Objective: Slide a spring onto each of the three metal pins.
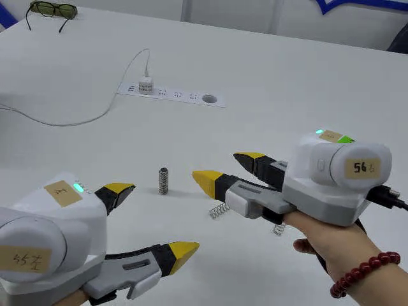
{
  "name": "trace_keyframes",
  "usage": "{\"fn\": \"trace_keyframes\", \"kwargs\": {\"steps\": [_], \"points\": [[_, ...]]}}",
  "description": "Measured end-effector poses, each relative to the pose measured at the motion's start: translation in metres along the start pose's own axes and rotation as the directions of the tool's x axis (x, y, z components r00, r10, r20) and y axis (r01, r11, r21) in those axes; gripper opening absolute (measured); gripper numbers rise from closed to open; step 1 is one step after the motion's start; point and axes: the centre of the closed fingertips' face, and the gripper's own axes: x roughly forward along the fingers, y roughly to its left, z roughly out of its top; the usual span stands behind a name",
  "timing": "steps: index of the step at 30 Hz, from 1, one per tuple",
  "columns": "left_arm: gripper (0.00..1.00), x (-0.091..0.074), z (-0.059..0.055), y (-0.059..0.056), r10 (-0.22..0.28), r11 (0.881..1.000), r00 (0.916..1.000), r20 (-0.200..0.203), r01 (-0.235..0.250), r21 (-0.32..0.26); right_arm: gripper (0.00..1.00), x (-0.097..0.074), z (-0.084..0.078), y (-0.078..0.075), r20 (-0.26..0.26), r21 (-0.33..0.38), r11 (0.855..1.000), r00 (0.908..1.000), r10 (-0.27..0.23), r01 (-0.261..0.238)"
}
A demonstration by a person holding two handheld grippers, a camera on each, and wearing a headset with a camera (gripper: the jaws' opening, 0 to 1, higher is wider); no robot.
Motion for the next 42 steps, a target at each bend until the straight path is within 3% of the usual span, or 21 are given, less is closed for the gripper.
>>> {"fn": "trace_keyframes", "kwargs": {"steps": [12,23,33,42], "points": [[0.68,0.016,0.001,0.001,-0.015,0.999,0.9997,-0.017,0.016,0.029,0.53,-0.032,0.002,-0.010,0.029,-0.011,1.000,0.9995,0.011,-0.011],[0.60,0.038,0.001,-0.007,-0.061,0.996,0.9973,-0.041,0.063,0.059,0.55,-0.056,-0.011,-0.020,0.018,-0.011,1.000,0.9998,0.012,-0.012],[0.52,0.061,-0.003,-0.015,-0.103,0.991,0.9917,-0.077,0.109,0.082,0.55,-0.071,-0.030,-0.025,-0.018,-0.029,0.999,0.9997,0.016,-0.017],[0.45,0.083,-0.012,-0.019,-0.126,0.988,0.9856,-0.114,0.135,0.080,0.55,-0.079,-0.036,-0.030,-0.019,-0.014,1.000,0.9998,-0.003,0.003]]}}
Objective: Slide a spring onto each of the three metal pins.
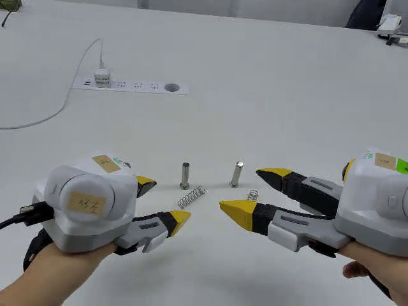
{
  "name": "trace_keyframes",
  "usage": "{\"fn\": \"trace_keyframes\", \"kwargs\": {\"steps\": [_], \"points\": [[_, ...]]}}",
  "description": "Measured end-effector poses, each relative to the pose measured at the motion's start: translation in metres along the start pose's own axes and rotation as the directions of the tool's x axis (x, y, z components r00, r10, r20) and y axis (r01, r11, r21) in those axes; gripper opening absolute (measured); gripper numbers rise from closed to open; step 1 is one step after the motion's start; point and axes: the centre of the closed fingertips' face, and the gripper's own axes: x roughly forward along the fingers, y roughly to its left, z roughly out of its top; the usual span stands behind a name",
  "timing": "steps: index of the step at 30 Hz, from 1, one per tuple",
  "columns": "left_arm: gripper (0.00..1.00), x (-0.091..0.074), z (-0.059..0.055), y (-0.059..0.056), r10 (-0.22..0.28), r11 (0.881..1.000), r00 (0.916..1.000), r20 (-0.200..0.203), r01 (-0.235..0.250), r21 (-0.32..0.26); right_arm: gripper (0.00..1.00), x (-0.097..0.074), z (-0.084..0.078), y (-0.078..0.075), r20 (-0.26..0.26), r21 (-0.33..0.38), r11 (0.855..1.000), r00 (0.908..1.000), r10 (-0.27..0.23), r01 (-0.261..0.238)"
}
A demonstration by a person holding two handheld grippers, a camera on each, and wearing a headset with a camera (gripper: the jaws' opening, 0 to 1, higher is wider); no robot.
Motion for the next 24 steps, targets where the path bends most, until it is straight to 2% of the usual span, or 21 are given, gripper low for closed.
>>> {"fn": "trace_keyframes", "kwargs": {"steps": [4,9,18,24], "points": [[0.38,0.010,-0.005,0.003,0.004,1.000,0.9998,-0.022,-0.004,-0.012,0.55,-0.004,-0.001,-0.003,0.013,0.022,1.000,0.9999,-0.011,0.010],[0.33,0.017,-0.008,0.003,0.000,1.000,0.9995,-0.030,0.000,-0.017,0.55,-0.006,-0.002,-0.005,0.021,0.042,0.999,0.9995,-0.022,0.021],[0.25,0.030,-0.014,0.001,-0.010,1.000,0.9981,-0.061,0.010,0.004,0.54,-0.007,-0.004,-0.004,0.027,0.052,0.998,0.9992,-0.029,0.028],[0.20,0.038,-0.015,-0.001,-0.014,1.000,0.9976,-0.067,0.014,0.009,0.54,-0.006,-0.007,-0.004,0.024,0.068,0.997,0.9992,-0.032,0.030]]}}
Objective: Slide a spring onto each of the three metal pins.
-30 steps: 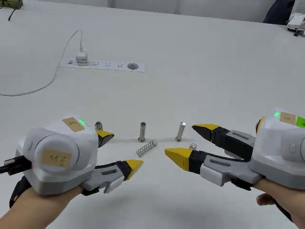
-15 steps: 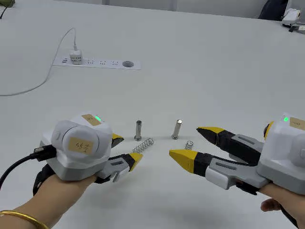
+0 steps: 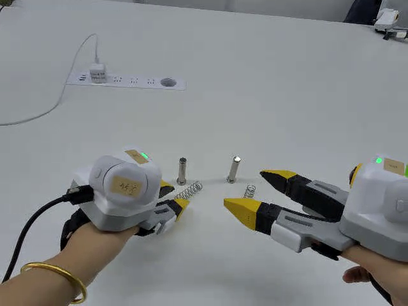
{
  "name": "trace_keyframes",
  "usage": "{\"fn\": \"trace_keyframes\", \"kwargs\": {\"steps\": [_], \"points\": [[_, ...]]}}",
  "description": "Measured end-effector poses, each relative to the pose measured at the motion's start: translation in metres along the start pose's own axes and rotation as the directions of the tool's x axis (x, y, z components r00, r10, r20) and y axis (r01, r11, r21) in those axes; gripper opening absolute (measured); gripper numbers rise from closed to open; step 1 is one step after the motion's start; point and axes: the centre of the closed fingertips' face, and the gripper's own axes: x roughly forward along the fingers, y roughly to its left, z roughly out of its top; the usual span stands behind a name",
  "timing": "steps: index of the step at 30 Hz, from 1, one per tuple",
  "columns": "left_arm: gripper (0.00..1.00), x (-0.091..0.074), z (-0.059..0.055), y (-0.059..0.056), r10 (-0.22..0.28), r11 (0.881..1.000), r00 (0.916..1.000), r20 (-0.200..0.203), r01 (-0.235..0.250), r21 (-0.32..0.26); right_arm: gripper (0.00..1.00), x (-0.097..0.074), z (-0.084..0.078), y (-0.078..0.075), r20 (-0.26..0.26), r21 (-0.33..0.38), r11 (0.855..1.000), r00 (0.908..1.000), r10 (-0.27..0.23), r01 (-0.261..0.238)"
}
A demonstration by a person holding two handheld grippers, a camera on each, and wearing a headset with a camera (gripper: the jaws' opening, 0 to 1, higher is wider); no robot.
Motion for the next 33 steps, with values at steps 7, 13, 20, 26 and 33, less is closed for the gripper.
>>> {"fn": "trace_keyframes", "kwargs": {"steps": [7,13,20,26,33], "points": [[0.16,0.006,-0.004,-0.002,-0.014,1.000,0.9998,-0.017,0.015,0.009,0.53,-0.001,0.000,-0.003,0.003,0.018,1.000,0.9999,-0.017,0.017],[0.12,0.008,-0.006,-0.004,-0.015,1.000,0.9996,-0.023,0.016,0.027,0.52,-0.002,-0.003,-0.002,-0.004,0.030,0.999,0.9998,-0.018,0.018],[0.10,0.007,-0.007,-0.007,-0.023,0.997,0.9989,-0.040,0.026,0.076,0.52,-0.002,-0.004,-0.003,-0.010,0.057,0.998,0.9996,-0.027,0.027],[0.10,-0.004,-0.001,-0.008,-0.021,0.997,0.9996,-0.019,0.023,0.073,0.52,-0.002,-0.001,-0.004,0.012,0.133,0.991,0.9997,-0.019,0.017],[0.10,-0.019,0.012,-0.009,-0.018,0.997,0.9994,0.031,0.016,0.072,0.52,-0.002,0.005,-0.007,0.024,0.167,0.986,0.9995,-0.019,0.015]]}}
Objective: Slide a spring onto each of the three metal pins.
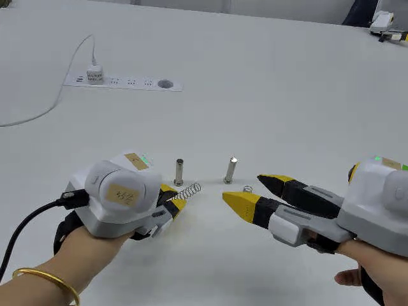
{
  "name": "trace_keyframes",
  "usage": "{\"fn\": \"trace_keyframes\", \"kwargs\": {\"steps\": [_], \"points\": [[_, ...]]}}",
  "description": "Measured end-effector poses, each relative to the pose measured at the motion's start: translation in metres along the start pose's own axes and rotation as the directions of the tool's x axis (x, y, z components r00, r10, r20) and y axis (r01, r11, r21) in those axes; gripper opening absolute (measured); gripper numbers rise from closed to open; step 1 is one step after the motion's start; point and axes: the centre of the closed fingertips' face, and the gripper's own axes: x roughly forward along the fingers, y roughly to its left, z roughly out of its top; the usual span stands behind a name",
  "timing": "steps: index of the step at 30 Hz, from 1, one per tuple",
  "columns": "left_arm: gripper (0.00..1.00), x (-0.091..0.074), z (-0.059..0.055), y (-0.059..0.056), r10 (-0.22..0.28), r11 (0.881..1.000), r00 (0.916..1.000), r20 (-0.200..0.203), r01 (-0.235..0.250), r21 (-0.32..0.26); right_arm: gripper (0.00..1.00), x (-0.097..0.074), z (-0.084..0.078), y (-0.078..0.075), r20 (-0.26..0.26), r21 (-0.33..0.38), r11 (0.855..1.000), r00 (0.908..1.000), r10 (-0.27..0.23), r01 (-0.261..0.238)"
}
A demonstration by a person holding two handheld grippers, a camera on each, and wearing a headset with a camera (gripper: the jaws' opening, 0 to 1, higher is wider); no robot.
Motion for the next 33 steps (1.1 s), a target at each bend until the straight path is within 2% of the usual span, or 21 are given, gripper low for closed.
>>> {"fn": "trace_keyframes", "kwargs": {"steps": [5,11,14,21,24,27,30,33], "points": [[0.10,-0.013,0.014,-0.003,0.000,1.000,0.9983,0.058,0.001,-0.021,0.52,0.003,0.005,0.001,0.014,0.033,0.999,0.9998,0.011,-0.011],[0.10,-0.028,0.023,-0.008,0.008,1.000,0.9945,0.104,-0.006,-0.025,0.47,0.009,0.014,0.006,0.043,0.099,0.994,0.9985,0.033,-0.037],[0.10,-0.036,0.028,-0.012,0.014,0.999,0.9900,0.141,-0.009,-0.032,0.45,0.013,0.016,0.010,0.049,0.135,0.989,0.9977,0.047,-0.053],[0.10,-0.053,0.042,-0.015,0.038,0.999,0.9765,0.212,-0.034,-0.020,0.41,0.020,0.019,0.017,0.052,0.160,0.985,0.9967,0.063,-0.070],[0.10,-0.061,0.049,-0.016,0.044,0.999,0.9685,0.245,-0.042,-0.012,0.40,0.023,0.023,0.023,0.072,0.214,0.972,0.9941,0.081,-0.094],[0.10,-0.066,0.053,-0.018,0.040,0.999,0.9610,0.274,-0.045,0.011,0.39,0.026,0.023,0.028,0.076,0.236,0.966,0.9928,0.092,-0.108],[0.10,-0.068,0.053,-0.019,0.040,0.999,0.9578,0.285,-0.046,0.013,0.38,0.029,0.023,0.031,0.077,0.262,0.958,0.9917,0.103,-0.120],[0.10,-0.071,0.056,-0.021,0.036,0.999,0.9495,0.312,-0.042,0.011,0.36,0.031,0.022,0.038,0.078,0.312,0.940,0.9895,0.122,-0.140]]}}
